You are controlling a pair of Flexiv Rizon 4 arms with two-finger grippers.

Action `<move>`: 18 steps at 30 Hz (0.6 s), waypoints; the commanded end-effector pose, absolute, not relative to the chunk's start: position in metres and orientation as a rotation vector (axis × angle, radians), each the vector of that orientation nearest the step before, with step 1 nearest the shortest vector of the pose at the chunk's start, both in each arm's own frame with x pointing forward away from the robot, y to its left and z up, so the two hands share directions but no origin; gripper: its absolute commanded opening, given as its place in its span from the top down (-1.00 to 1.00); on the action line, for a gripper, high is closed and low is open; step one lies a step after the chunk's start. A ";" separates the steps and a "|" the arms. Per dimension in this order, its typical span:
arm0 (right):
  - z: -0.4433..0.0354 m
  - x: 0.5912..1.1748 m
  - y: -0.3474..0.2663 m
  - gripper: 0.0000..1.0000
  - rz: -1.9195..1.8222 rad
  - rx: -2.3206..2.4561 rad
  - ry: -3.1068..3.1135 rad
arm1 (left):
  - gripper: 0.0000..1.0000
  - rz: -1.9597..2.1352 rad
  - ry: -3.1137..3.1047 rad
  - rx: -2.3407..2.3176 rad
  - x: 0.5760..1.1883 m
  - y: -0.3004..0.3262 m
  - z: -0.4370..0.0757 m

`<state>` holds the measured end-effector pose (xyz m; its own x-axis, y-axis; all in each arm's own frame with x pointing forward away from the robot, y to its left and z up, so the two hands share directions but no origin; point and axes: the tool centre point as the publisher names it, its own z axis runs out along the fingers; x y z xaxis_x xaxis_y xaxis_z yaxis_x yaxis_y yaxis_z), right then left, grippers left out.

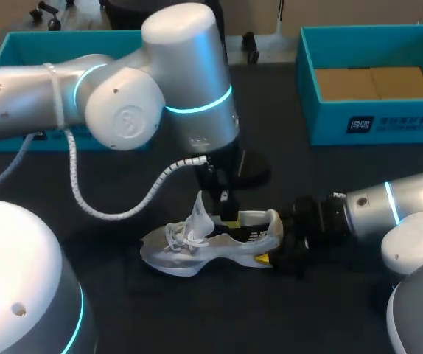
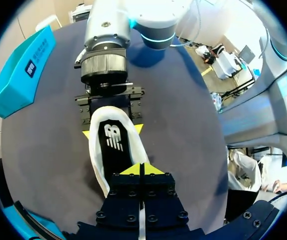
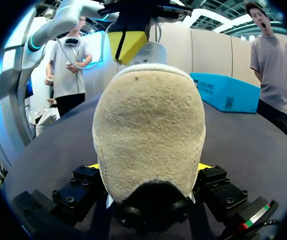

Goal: Take the shoe out of the shoebox, open the shoe tongue, remove and reinsert the insole, then place the shoe into the shoebox

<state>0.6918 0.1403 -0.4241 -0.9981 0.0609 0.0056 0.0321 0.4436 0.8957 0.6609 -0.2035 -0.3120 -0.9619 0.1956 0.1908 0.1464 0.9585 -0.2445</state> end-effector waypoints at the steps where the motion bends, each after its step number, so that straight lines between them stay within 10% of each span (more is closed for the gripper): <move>1: -0.427 0.692 0.143 1.00 1.638 0.087 2.644 | 1.00 0.294 -2.879 -0.273 0.665 -0.217 -0.327; 18: -0.427 0.692 0.143 1.00 1.638 0.087 2.644 | 1.00 0.279 -2.882 -0.259 0.665 -0.219 -0.331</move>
